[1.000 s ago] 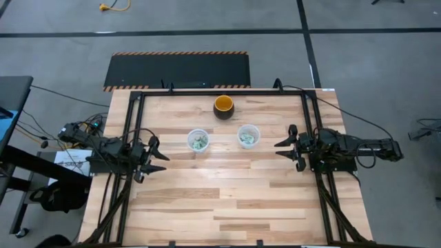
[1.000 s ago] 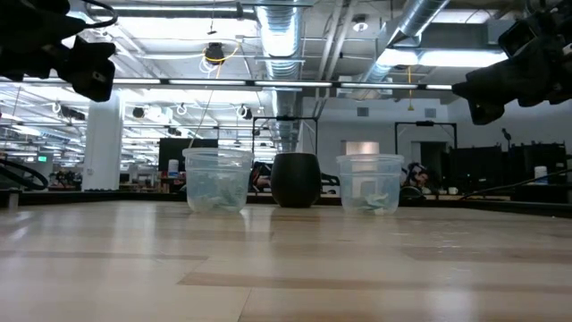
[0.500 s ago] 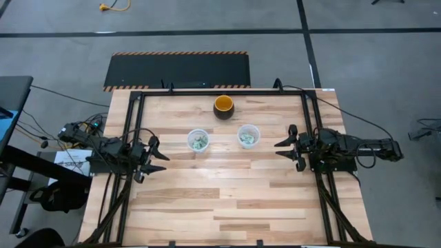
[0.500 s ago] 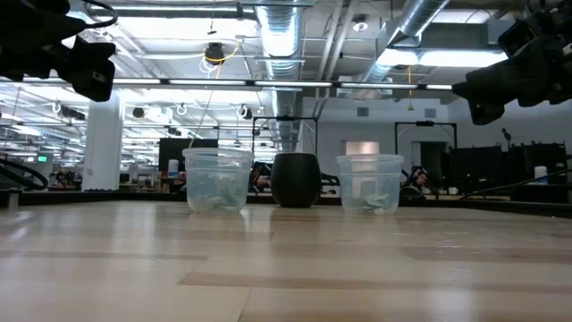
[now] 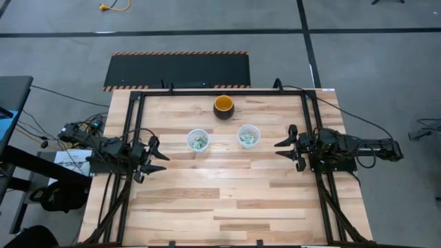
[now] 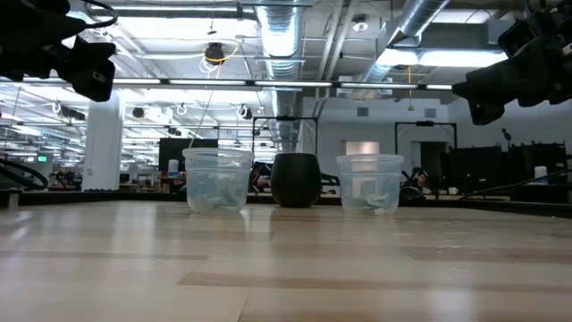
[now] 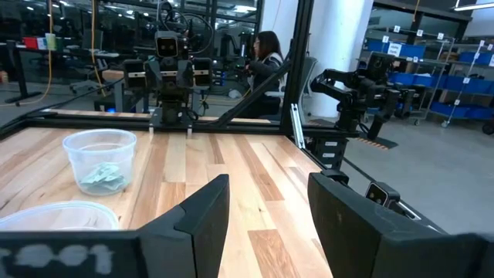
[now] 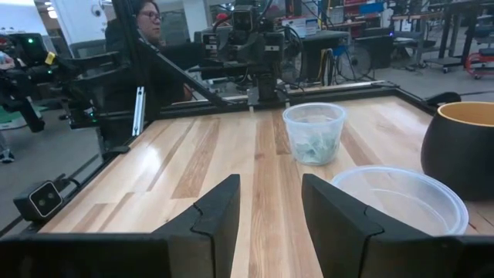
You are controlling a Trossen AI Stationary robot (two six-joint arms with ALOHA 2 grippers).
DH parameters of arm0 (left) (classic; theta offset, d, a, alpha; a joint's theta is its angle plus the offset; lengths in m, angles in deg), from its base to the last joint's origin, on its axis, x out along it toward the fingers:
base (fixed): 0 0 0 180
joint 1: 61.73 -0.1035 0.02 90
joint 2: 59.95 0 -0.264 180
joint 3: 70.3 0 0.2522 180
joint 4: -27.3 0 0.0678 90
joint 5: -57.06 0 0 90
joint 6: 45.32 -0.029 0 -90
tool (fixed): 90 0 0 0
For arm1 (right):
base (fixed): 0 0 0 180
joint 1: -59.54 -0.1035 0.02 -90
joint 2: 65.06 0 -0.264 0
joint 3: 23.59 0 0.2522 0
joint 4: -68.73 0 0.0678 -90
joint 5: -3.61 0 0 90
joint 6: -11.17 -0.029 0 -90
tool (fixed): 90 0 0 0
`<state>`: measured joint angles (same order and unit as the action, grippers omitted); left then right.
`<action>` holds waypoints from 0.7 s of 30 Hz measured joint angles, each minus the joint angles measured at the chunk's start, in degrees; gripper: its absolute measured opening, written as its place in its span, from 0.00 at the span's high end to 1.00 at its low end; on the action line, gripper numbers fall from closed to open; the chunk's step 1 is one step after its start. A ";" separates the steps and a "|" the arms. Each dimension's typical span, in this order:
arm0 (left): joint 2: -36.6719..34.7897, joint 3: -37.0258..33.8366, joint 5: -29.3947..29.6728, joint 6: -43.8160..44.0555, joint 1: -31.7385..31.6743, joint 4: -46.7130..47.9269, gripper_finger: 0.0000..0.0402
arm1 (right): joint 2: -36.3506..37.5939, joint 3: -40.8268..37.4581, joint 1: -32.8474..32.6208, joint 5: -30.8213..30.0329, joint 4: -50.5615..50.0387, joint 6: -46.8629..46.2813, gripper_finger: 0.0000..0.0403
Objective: Pick and place Stevia / Truvia into bins
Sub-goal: Return to Home Position
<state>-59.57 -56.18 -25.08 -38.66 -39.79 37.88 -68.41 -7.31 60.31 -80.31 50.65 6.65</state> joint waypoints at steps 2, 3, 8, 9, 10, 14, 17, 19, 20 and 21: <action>0.00 0.00 0.00 0.02 0.00 0.00 0.59 | 0.00 0.00 0.00 0.00 0.00 -0.02 0.67; 0.00 0.01 0.01 -0.01 0.00 0.01 0.59 | 0.00 0.00 0.00 0.00 0.00 -0.02 0.67; 0.00 0.00 0.03 -0.01 0.00 0.00 0.59 | 0.00 0.00 0.00 0.02 0.00 -0.02 0.67; -0.01 0.00 0.04 0.09 0.00 0.00 0.59 | 0.00 0.00 0.00 0.02 0.00 -0.02 0.67; 0.00 0.00 0.04 0.15 0.00 0.00 0.59 | -0.02 0.00 0.00 0.02 0.00 -0.02 0.67; 0.00 0.00 0.04 -0.37 0.00 0.00 0.59 | 0.00 0.00 0.00 0.02 0.00 -0.02 0.67; 0.00 0.00 0.04 -0.30 0.00 0.00 0.59 | 0.00 0.00 0.00 0.02 0.00 0.00 0.67; 0.00 0.00 0.04 -0.09 0.00 0.00 0.59 | 0.00 0.00 0.00 0.02 0.00 -0.02 0.67; -0.01 0.00 0.04 -0.11 0.00 0.01 0.59 | 0.00 0.00 0.00 0.02 0.00 -0.02 0.67; 0.00 0.00 0.04 -0.21 0.00 0.00 0.59 | 0.00 0.00 0.00 0.02 0.00 -0.02 0.67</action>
<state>-59.57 -56.17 -25.04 -38.88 -39.79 37.88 -68.41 -7.31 60.31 -80.29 50.65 6.63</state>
